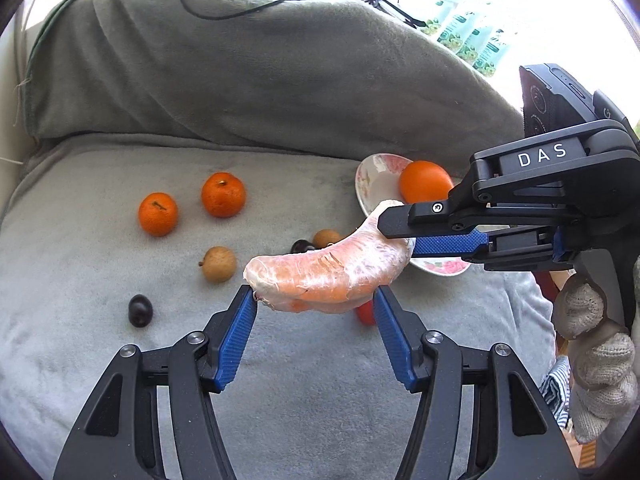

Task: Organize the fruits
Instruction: 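Lower the peeled mandarin into the bowl beside the orange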

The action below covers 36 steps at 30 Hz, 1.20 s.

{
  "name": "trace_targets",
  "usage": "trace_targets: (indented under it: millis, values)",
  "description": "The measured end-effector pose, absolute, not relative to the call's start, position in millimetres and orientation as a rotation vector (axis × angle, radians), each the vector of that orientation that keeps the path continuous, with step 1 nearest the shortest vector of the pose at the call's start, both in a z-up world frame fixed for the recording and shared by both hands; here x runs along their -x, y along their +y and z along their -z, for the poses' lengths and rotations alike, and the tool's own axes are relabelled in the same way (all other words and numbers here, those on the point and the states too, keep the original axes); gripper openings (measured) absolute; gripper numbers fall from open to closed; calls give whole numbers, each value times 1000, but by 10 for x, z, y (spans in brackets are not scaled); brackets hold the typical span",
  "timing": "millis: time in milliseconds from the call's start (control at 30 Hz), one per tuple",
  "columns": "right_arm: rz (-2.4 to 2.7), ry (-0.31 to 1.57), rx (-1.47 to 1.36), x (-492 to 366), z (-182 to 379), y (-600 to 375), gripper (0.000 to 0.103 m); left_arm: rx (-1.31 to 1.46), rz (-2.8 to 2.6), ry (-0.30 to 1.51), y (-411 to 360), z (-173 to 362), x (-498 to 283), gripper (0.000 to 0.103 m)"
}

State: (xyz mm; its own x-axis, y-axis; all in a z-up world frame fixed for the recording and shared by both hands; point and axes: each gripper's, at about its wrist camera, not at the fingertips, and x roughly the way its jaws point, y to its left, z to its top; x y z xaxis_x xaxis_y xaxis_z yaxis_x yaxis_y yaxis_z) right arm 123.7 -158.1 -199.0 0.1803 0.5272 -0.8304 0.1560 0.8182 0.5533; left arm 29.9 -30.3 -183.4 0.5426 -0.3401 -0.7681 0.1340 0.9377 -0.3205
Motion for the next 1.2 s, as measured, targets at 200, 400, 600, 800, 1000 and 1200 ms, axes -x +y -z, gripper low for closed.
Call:
trace_targets:
  millis: [200,400,600,800,1000,1200]
  values:
    - [-247,1365,-645,-1222,1944,-1897,25,206,333,958,-539,1792,-406,60]
    - [-209,1345,-683,-1231,1939,-2184,25,175,377,960,-790,1789,-530,60]
    - [-174,1332,-726,-1250,1977,-2506,25,159,413,967,-1038,1775,-663,60]
    - [-149,1331,-768,-1285,2065,-2809,25,137,443,974,-1248,1801,-806,59]
    - [-140,1335,-787,-1341,2150,-3005,25,128,449,986,-1411,1846,-903,59]
    - [-127,1337,-814,-1361,2239,-3130,25,108,461,1005,-1559,1883,-966,59]
